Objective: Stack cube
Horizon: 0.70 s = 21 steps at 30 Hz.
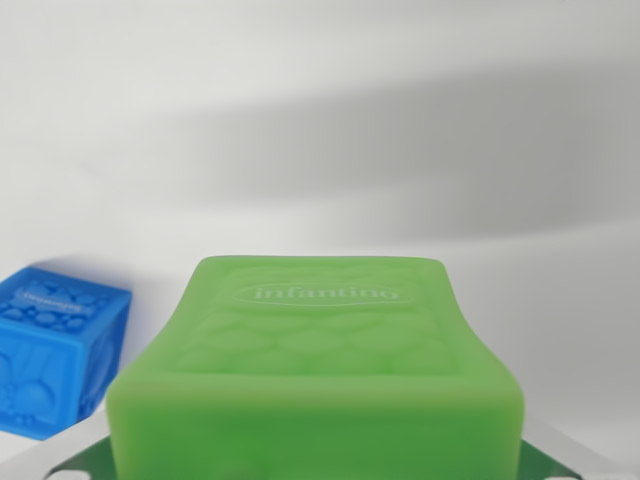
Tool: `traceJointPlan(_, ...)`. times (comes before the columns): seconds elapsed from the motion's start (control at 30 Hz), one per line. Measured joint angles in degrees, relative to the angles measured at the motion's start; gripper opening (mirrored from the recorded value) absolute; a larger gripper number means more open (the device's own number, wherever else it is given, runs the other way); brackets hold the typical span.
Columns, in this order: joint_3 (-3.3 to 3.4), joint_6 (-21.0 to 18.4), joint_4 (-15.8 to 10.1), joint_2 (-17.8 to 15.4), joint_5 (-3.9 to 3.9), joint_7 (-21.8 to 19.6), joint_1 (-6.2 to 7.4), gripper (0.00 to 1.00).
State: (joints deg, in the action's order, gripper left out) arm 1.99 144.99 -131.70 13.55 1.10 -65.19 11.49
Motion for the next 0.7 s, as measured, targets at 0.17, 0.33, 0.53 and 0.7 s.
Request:
traceJointPlan(0.17,-0.02,0.13,-0.15,-0.01,-0.01,-1.9,1.06,0.0)
traceJointPlan(0.33,-0.04,0.21,-0.24,-0.01,-0.02,-3.91,2.19,0.0)
traceJointPlan(0.53,-0.06,0.32,-0.32,-0.01,-0.03,-6.1,3.41,0.0)
traceJointPlan(0.7,-0.08,0.38,-0.35,0.0,-0.04,-7.85,4.37,0.0)
